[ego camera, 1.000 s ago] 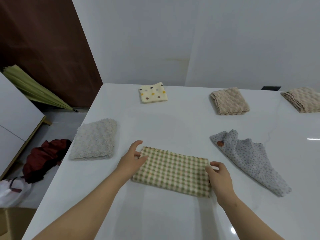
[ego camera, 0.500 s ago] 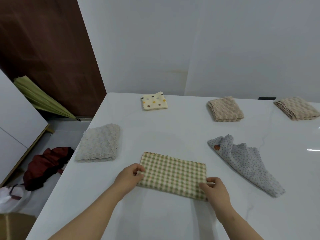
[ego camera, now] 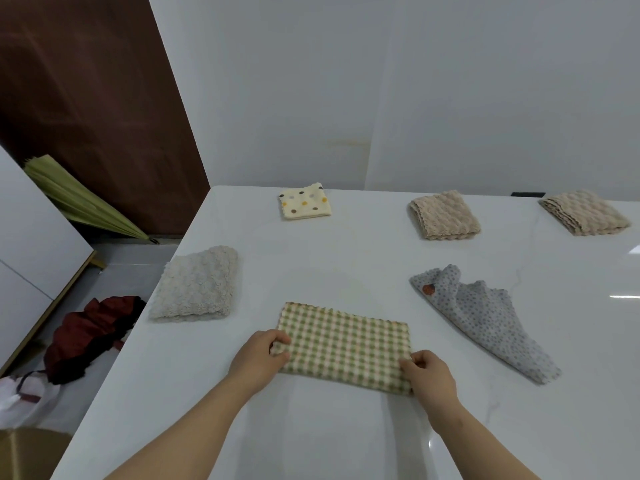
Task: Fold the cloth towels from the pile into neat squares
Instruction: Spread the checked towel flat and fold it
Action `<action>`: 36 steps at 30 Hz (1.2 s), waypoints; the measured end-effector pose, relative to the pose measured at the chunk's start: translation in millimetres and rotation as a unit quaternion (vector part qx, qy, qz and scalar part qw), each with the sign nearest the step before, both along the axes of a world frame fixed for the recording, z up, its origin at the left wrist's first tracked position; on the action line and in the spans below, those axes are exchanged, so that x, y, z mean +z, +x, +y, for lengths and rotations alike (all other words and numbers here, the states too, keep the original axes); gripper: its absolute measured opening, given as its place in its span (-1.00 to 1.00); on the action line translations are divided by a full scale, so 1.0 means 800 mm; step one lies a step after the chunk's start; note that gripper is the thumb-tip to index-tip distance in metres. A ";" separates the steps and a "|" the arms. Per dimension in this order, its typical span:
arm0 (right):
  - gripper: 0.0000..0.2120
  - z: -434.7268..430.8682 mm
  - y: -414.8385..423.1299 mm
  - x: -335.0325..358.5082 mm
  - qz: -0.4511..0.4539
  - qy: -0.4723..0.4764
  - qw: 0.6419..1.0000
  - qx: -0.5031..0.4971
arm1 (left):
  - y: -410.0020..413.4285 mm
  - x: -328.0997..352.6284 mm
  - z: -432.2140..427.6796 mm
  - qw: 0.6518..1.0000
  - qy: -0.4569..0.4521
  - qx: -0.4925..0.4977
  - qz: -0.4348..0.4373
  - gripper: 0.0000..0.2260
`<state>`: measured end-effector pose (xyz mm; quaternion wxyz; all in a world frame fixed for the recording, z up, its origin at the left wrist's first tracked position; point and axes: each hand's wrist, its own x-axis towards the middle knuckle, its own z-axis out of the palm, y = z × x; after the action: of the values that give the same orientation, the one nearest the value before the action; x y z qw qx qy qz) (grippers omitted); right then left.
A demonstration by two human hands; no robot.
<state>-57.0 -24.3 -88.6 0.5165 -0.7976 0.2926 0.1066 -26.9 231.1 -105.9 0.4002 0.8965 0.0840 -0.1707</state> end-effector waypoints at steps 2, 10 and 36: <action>-0.85 0.000 0.000 -0.001 -0.003 0.000 1.000 -0.005 | -0.001 0.000 -0.003 1.000 0.005 0.001 -0.001 -0.84; -0.84 0.001 -0.011 0.003 -0.004 -0.021 1.000 0.020 | -0.011 -0.004 -0.007 1.000 0.001 0.002 -0.022 -0.81; -0.82 -0.001 -0.010 -0.016 0.020 -0.100 0.991 0.084 | -0.017 0.016 -0.040 0.958 0.232 -0.092 -0.143 -0.74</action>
<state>-65.4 -25.2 -101.5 0.4171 -0.8650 0.2438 0.1357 -40.8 199.2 -93.3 0.1714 0.9836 -0.0198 -0.0524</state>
